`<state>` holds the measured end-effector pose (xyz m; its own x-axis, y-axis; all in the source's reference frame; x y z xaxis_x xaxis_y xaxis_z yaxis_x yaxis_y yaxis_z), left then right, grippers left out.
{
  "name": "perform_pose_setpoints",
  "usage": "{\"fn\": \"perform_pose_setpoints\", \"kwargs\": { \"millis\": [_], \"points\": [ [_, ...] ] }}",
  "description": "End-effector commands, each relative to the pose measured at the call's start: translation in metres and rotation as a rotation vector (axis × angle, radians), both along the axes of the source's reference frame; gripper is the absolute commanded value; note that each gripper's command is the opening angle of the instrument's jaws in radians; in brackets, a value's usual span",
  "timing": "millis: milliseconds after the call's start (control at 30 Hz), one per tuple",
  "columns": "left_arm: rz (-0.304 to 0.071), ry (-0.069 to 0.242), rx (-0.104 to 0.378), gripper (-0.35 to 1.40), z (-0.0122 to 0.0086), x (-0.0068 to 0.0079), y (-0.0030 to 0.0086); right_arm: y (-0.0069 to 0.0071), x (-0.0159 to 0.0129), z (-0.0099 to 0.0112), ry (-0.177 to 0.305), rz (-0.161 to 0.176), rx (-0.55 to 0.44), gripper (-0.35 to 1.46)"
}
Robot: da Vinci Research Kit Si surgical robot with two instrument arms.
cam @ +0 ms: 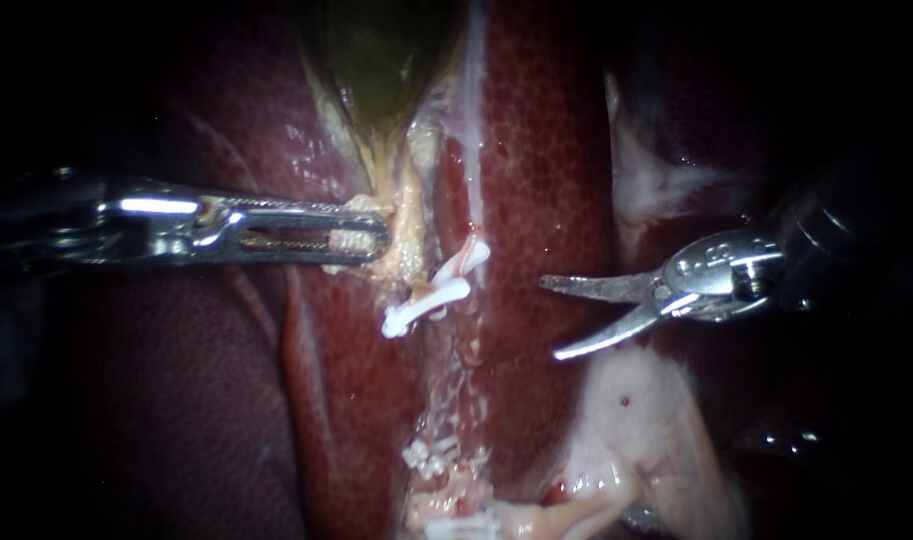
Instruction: Go back from the cut right tube
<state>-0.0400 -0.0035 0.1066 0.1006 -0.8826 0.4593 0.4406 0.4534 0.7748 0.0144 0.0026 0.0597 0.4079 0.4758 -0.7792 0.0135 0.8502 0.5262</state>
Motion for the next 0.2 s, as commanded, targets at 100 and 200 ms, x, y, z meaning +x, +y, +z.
{"fn": "perform_pose_setpoints", "kwargs": {
  "millis": [100, 200],
  "points": [
    [0.000, 0.000, 0.000, -0.35, 0.0000, 0.0000, 0.0000, 0.0000, 0.0000, 0.0000, 0.002, 0.002, 0.001, 1.43],
    [0.000, 0.000, 0.000, -0.35, 0.0000, 0.0000, 0.0000, 0.0000, 0.0000, 0.0000, 0.002, 0.002, 0.001, 1.43]
  ]
}}
